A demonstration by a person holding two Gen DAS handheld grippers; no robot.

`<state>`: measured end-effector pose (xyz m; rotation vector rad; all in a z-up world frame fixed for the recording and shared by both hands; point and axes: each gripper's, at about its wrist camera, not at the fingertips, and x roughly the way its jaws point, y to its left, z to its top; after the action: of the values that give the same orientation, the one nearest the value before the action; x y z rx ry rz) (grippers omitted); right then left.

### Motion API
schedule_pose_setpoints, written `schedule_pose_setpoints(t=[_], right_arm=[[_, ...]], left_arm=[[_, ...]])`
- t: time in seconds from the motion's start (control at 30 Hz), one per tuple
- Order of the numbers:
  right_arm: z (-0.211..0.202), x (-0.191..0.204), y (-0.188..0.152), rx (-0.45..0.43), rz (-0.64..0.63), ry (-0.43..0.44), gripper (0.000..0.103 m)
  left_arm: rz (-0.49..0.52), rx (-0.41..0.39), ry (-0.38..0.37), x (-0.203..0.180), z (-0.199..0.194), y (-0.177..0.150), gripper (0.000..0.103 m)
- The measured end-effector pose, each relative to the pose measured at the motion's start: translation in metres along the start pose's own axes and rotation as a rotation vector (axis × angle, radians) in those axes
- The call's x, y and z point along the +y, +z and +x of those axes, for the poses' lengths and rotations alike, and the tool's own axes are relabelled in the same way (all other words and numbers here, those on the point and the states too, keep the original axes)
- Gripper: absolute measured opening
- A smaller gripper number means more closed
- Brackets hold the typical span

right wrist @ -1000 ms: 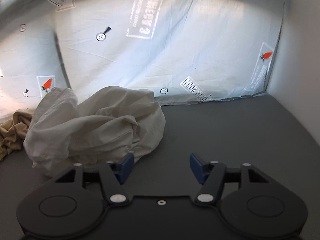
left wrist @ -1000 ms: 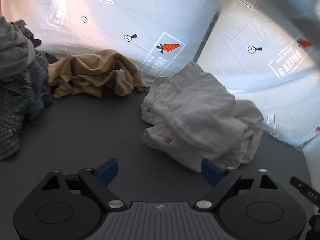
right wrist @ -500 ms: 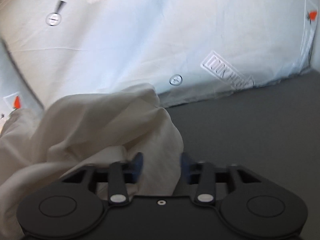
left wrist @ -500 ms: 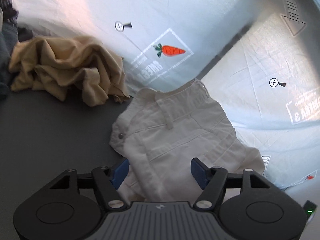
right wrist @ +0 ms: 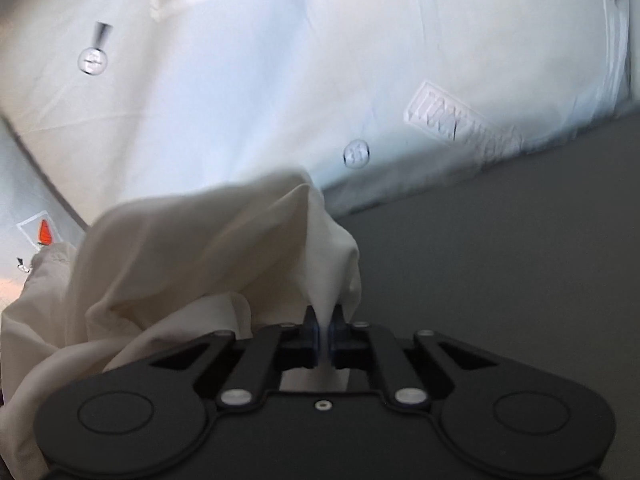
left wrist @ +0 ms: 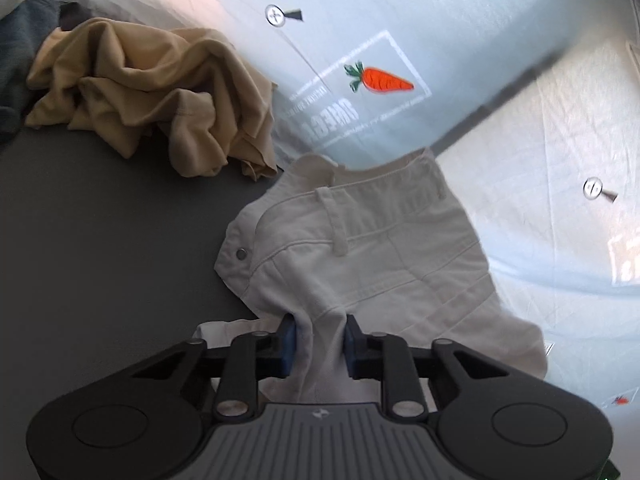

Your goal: Fold clothes

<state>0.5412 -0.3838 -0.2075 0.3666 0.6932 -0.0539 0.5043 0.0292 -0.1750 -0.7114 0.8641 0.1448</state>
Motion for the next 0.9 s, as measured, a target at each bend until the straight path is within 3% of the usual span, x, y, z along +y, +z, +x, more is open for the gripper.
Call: schedule_pose_setpoints(t=[0.17,0.4,0.57,0.77,0.9], right_arm=[[-0.078,0.014,0.014,-0.197,-0.119,-0.104,0.003],[-0.189,0.020,0.040,-0.464,-0.264,-0.140,0.003],[-0.264,0.034,0.048,-0.645,-0.360,-0.159,0.003],[-0.337,0.046,0.037,-0.716,-0.346,-0.080,0.004],[-0.336,0.049,0.019,-0.629,-0.332,-0.013,0.006]], left_arm=[[0.005,-0.126,0.011,0.008,-0.055,-0.003,0.017],[0.045,-0.320,0.006,0.021,-0.158,-0.016,0.015],[0.091,-0.411,-0.022,0.009,-0.226,-0.037,0.014],[0.116,-0.511,-0.001,0.013,-0.299,-0.068,0.014],[0.057,-0.517,0.094,0.042,-0.316,-0.076,0.015]])
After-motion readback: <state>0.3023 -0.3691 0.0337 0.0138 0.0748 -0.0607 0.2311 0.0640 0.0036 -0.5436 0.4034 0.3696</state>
